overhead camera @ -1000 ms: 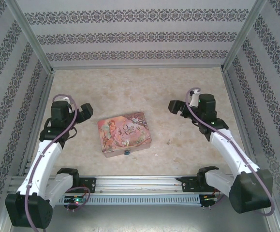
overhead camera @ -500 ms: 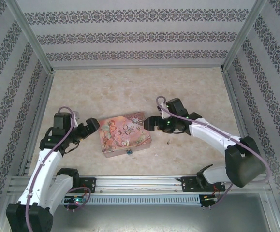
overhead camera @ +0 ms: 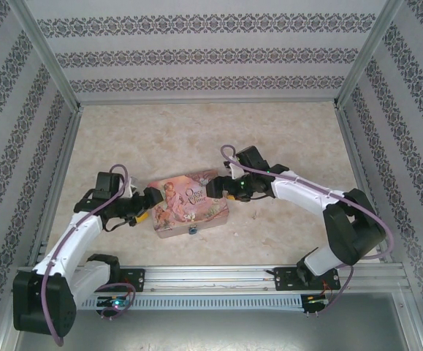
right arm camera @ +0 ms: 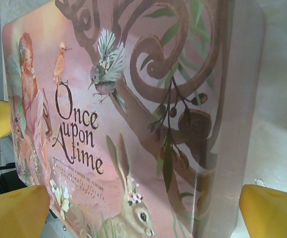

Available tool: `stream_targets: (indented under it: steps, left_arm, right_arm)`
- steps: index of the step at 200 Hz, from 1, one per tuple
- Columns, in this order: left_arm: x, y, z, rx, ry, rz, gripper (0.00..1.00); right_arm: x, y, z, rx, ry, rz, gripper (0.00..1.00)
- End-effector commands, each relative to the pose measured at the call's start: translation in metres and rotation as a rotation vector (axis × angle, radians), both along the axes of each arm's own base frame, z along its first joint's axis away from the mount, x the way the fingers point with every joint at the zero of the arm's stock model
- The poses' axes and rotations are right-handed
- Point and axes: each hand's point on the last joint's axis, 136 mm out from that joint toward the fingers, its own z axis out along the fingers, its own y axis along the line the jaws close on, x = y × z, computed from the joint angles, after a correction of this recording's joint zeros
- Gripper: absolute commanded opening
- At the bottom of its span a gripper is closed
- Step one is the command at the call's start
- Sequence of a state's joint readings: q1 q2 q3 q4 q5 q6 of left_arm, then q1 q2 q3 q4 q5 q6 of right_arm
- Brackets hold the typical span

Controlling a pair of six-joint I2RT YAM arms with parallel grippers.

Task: Unlock a padlock with a key

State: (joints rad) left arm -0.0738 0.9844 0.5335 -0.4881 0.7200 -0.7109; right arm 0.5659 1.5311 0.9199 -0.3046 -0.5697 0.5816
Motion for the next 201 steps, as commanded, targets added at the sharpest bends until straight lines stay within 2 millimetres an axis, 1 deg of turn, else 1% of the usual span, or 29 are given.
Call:
stream_targets:
  steps: [1,20,46,81,108,138,179,201]
  left_arm:
    - [0.011,-0.016,0.008,-0.075,-0.045,-0.032,0.88]
    - [0.018,-0.018,0.005,-0.07,-0.049,-0.027,0.85]
    - [0.027,-0.024,0.008,-0.075,-0.063,-0.05,0.82]
    - [0.048,-0.036,0.013,-0.101,-0.099,-0.068,0.82]
    - [0.07,-0.041,0.016,-0.089,-0.125,-0.09,0.82]
    - [0.101,-0.048,0.022,-0.089,-0.164,-0.108,0.82]
    - [0.138,-0.057,0.021,-0.083,-0.19,-0.141,0.82]
    - [0.155,-0.063,0.017,-0.081,-0.192,-0.162,0.81]
  right_arm:
    - [0.002,0.008,0.004,0.013,0.016,0.004,0.97]
    - [0.003,0.01,0.003,0.016,0.029,-0.002,0.91]
    - [0.006,0.017,0.005,0.035,0.05,-0.01,0.86]
    - [0.012,0.021,0.005,0.041,0.05,-0.013,0.79]
    - [0.018,0.023,0.007,0.043,0.032,-0.024,0.78]
    - [0.029,0.021,0.008,0.032,0.001,-0.055,0.77]
    - [0.053,0.018,0.01,0.04,-0.047,-0.135,0.77]
    - [0.065,0.013,0.011,0.041,-0.075,-0.171,0.77]
